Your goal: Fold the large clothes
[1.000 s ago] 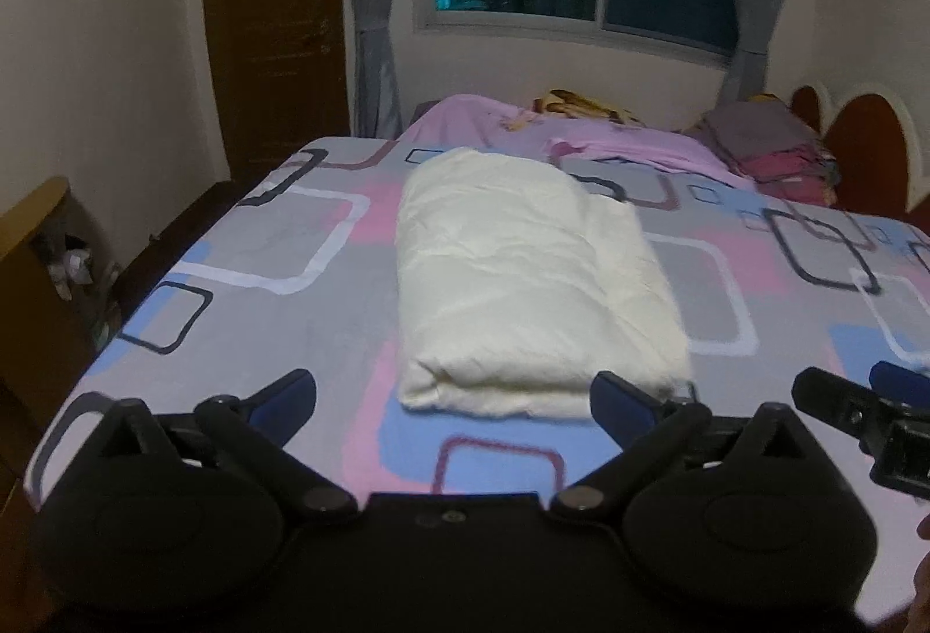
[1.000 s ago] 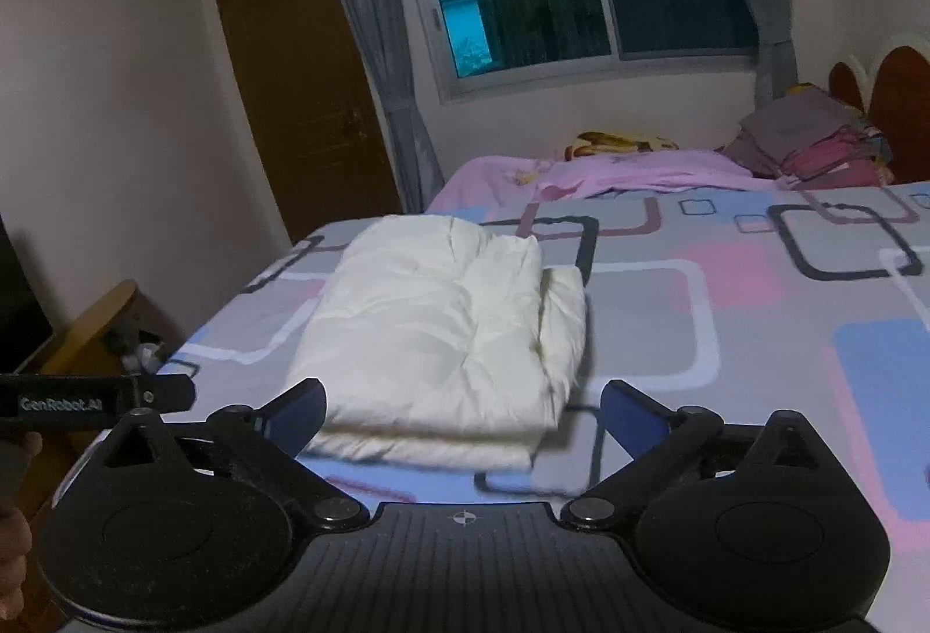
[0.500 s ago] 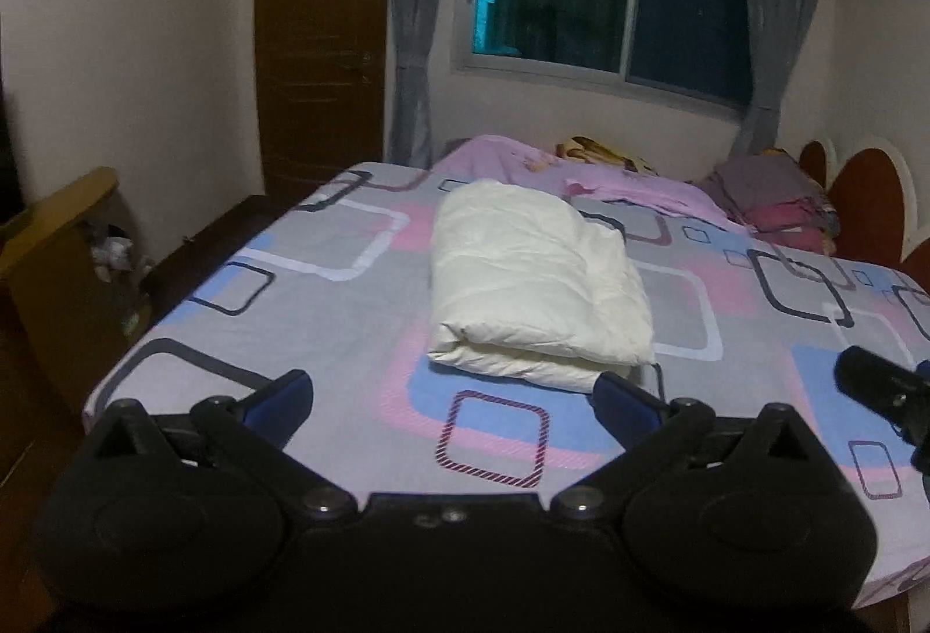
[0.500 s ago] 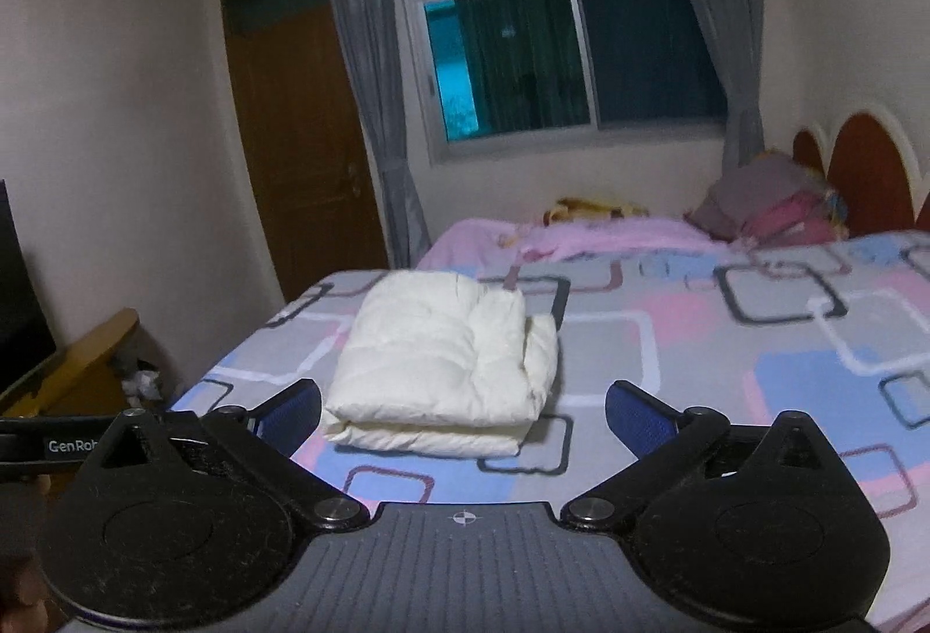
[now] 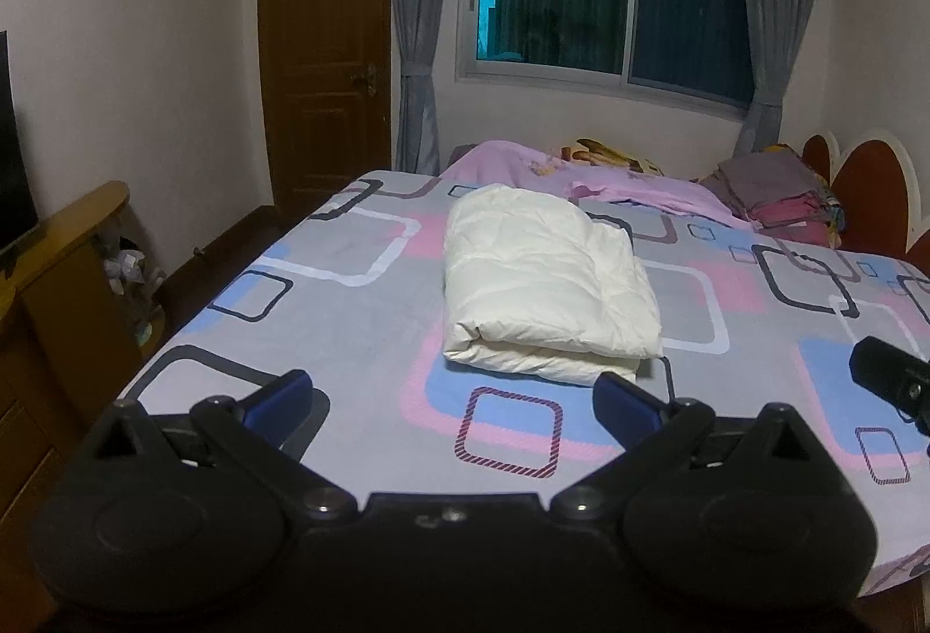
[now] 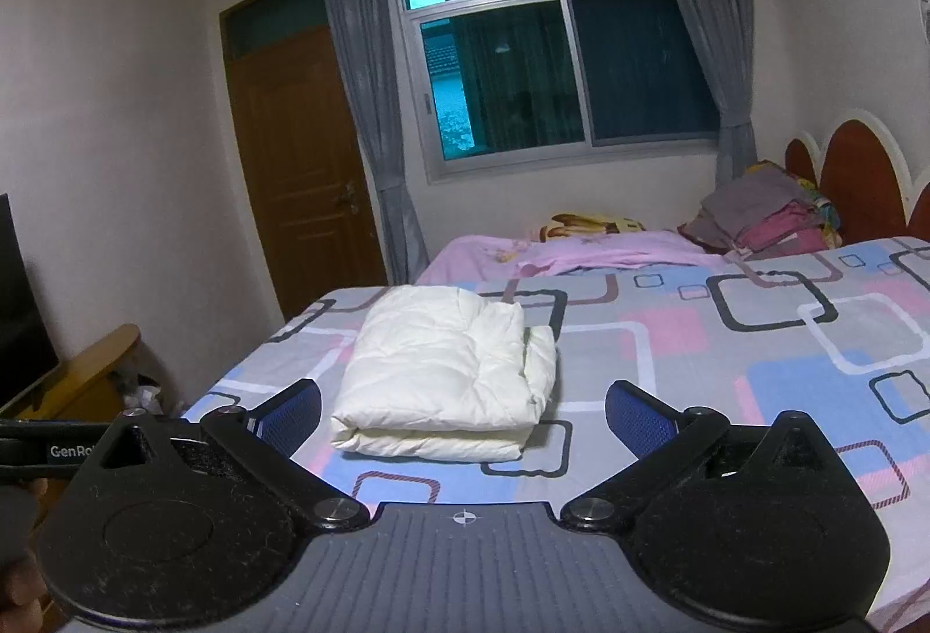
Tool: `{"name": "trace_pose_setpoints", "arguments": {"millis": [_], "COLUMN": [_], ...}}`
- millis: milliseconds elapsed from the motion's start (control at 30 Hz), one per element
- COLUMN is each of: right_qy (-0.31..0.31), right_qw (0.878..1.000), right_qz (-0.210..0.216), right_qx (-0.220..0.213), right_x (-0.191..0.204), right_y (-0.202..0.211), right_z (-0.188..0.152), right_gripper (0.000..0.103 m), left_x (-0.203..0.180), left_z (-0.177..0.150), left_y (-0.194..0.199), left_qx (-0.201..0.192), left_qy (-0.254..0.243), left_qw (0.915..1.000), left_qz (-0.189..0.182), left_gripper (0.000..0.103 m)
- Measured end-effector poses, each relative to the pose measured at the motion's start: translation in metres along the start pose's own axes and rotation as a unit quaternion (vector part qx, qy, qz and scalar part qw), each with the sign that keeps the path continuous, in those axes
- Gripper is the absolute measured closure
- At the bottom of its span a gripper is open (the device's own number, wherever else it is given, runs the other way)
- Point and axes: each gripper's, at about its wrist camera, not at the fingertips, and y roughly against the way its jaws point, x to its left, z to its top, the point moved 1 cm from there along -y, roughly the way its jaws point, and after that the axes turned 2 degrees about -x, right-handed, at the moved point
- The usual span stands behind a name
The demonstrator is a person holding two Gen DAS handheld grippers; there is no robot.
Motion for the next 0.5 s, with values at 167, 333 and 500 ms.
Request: {"name": "trace_pose_setpoints", "arguments": {"millis": [167,333,500], "right_qy": [-0.004,-0.006,-0.006], "right_qw": [1.000,1.000,1.000], "right_qz": [0.001,0.003,0.005], "right_qx": [0.004,0.001,0.001], "right_x": [-0.0041,-0.0046,-0.0051], "right_y": [-0.0017,-0.0005,-0.0007], "right_z": [0.0010,0.0019,0.0034], "right_gripper": [0.000,0.000,0.000], "left_x": [-0.0008,-0.0012,-0.0014], "left_z": [-0.0006,-0.0007,-0.0002], "left_y": [0.0005,0.0014,0.0012], "left_qx": [0.001,-0.001,-0.003], "left_qy": [-0.001,-0.004,-0.007], "left_qw": [1.0000,1.0000,1.0000], "left_qz": [0.000,0.002,0.006], "left_gripper": [0.000,0.000,0.000]}}
